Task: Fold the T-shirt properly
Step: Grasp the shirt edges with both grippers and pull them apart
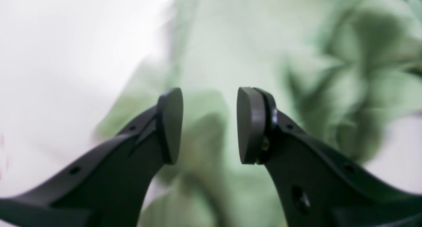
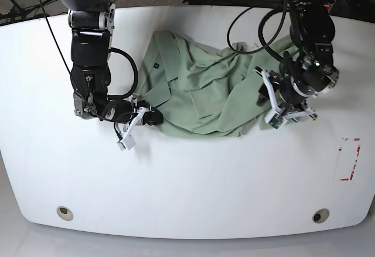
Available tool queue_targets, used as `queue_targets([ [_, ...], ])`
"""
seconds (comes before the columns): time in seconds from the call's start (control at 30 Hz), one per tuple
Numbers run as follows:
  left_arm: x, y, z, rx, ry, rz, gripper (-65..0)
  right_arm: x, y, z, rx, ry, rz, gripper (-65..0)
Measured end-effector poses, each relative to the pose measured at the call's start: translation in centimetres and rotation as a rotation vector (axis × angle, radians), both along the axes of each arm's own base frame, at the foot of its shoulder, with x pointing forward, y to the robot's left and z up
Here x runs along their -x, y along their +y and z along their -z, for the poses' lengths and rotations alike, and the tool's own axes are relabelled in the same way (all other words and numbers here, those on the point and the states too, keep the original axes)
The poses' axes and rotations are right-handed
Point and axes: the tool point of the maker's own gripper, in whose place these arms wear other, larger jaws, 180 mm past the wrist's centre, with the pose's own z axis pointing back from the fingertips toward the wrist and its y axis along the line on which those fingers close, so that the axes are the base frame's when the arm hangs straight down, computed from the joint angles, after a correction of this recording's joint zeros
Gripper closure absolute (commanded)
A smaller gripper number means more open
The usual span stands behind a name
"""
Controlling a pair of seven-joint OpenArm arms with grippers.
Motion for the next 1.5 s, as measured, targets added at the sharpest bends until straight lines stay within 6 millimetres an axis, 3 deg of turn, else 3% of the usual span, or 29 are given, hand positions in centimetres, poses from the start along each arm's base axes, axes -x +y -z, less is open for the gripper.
queue_targets([
  [0.1, -1.2, 2.3, -1.8, 0.04, -0.032, -0.077, -25.6, -0.3, -0.1, -0.9, 0.012, -0.039, -0.004, 0.0],
  [0.17, -1.8, 3.5, -1.9, 0.091, -0.035, -0.126, -25.6, -0.4, -0.5, -1.2, 0.022, -0.056, -0.004, 0.0],
  [0.33, -2.3, 7.8, 1.8, 0.104, 0.09, -0.273, -25.6, -0.3, -1.5, -1.2, 0.048, -0.058, 0.001, 0.0],
  [0.47, -2.6, 11.0, 3.5, 0.094, 0.138, -0.38, -26.5, -0.4, -1.5, -1.3, 0.046, -0.063, -0.001, 0.0],
  [0.57, -2.7, 11.8, 4.8, 0.103, 0.165, -0.406, -36.9, -0.4, -1.4, -1.3, 0.047, -0.063, -0.002, 0.0],
  [0.67, -2.4, 12.0, 5.9, 0.13, 0.2, -0.403, -42.8, -0.4, -1.5, -1.3, 0.047, -0.063, -0.001, 0.0],
  [1.0, -1.8, 12.0, 8.7, 0.212, 0.299, -0.415, -43.3, -0.4, -1.3, -1.3, 0.045, -0.063, -0.003, 0.0],
  [1.23, -2.9, 9.2, 8.5, 0.489, 0.279, -0.389, -43.5, -0.4, -1.3, -1.3, 0.046, -0.062, -0.003, 0.0],
  [1.5, -3.0, 7.7, 8.7, 0.675, 0.311, -0.375, -43.5, -0.3, -1.3, -1.3, 0.046, -0.061, -0.004, 0.0],
])
